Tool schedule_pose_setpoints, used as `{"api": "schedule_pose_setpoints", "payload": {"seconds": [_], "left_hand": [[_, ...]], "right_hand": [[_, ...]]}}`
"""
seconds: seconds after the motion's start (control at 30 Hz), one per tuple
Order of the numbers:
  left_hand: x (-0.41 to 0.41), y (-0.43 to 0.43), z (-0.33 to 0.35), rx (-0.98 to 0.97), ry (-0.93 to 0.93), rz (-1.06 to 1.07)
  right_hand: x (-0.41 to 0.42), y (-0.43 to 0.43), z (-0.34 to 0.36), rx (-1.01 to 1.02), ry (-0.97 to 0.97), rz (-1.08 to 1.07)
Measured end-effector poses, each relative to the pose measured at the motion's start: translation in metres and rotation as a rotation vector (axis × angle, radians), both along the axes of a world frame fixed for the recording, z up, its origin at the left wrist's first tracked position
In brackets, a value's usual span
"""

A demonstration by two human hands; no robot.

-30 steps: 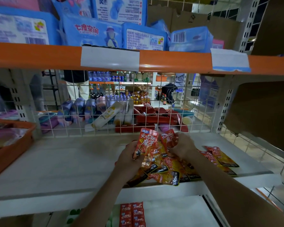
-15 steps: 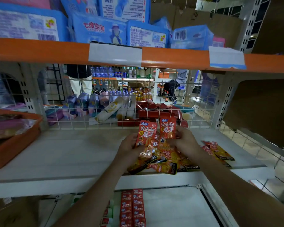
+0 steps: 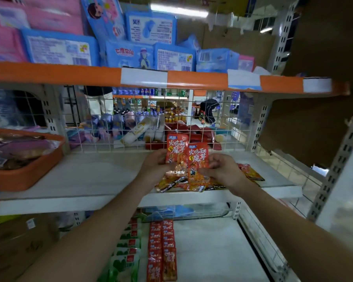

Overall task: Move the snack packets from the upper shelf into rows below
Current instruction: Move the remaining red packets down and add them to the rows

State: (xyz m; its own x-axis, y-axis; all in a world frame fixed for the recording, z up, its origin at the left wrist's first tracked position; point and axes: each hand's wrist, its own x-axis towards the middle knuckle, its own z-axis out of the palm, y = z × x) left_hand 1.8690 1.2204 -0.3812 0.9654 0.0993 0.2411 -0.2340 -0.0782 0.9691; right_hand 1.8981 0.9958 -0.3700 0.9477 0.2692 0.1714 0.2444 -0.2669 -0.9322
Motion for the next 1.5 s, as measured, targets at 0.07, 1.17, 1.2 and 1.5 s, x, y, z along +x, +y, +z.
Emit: {"api": "schedule_pose_setpoints", "payload": {"seconds": [0.07,1.17,1.2,1.5], "left_hand": [[-0.015,-0.002,0.001,-0.006,0.003,-0.017],[-0.076,0.013,-0.265,0.088,0.421,-0.164],[-0.072,0.015,-0.273,0.106,0.427,-0.168],[-0.034,0.042,-0.348,0.285,0.462,-0.123]], "right_hand": [[-0.014,-0.005,0.002,-0.010,-0.020,-0.013],[-0.054,-0.001,-0.236,-0.268,0.452,0.026],[-0.050,0.003,-0.246,-0.285,0.459,0.013],[-0.006,0.034,-0.326,-0.382,0.501,-0.038]]}}
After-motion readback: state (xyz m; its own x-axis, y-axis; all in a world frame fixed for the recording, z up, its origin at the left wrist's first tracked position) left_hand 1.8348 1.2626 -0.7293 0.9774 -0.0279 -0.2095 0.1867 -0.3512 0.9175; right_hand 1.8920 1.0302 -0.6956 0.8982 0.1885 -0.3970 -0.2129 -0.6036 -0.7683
